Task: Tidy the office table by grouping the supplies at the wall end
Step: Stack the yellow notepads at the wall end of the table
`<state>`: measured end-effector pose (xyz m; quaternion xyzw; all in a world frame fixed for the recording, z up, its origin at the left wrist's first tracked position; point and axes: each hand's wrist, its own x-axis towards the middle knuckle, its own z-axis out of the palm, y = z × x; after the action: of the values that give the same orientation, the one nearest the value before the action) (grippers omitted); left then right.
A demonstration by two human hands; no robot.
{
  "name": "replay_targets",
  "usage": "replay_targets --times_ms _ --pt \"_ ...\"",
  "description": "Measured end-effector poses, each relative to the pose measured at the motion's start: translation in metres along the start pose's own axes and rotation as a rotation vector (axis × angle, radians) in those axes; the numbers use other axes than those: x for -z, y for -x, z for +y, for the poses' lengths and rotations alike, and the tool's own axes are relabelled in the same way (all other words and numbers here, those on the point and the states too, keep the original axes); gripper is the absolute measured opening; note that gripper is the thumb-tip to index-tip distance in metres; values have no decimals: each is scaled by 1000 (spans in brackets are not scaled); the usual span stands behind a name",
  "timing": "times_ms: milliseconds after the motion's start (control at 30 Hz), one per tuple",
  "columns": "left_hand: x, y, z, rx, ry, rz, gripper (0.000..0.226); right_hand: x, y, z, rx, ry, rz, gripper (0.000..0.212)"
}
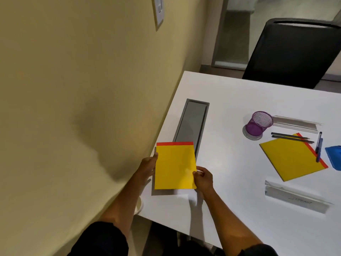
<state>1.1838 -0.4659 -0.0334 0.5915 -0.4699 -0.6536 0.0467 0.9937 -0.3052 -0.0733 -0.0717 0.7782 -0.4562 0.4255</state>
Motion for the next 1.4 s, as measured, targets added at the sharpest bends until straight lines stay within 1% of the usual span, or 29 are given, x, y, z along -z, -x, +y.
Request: replay_targets --times_ms 100,200,267,333,400,433,567,667,767,900,1033,1133,1200,1267,1333,1400 --pt "-11 36 28 40 -45 20 68 -13 3 -3 -14 36 90 18" --pt "-13 47 42 3 -90 81 72 -22 7 -2 5 113 123 19" --pt "-10 55 49 -41 -112 94 77 -28 8 -2 21 168 121 19" --pt "-8 61 52 -49 -92 95 80 -35 10 -2 36 207 124 18" --pt "-5 67 54 -85 -73 117 68 -44 10 -2 32 260 125 21" --pt "-2 67 54 -88 -63 127 65 -49 9 -1 22 285 124 24" --pt "3 68 54 -128 -19 118 85 -66 9 -5 -32 345 108 35" --pt "1 72 60 -127 -3 118 91 -76 10 -10 -63 385 69 39" --pt "1 70 58 -136 -32 98 88 -81 14 -12 -72 366 11 35" --pt "4 65 51 -126 -57 83 75 -82 16 -7 -81 346 0 26" --pt "4 69 49 -135 -90 78 70 -76 18 -7 -48 343 -14 17" --pt "4 72 46 -140 -122 56 68 -69 20 -10 -19 380 -50 18" --pt "2 75 45 -152 -138 41 66 -64 24 -15 -1 411 -59 23" --pt "0 79 45 -167 -154 37 65 -55 29 -21 40 424 -29 35" --pt "-3 82 44 -193 -175 37 64 -46 32 -27 109 454 11 41" --pt "-5 87 43 -216 -196 38 66 -35 36 -31 203 546 32 46"
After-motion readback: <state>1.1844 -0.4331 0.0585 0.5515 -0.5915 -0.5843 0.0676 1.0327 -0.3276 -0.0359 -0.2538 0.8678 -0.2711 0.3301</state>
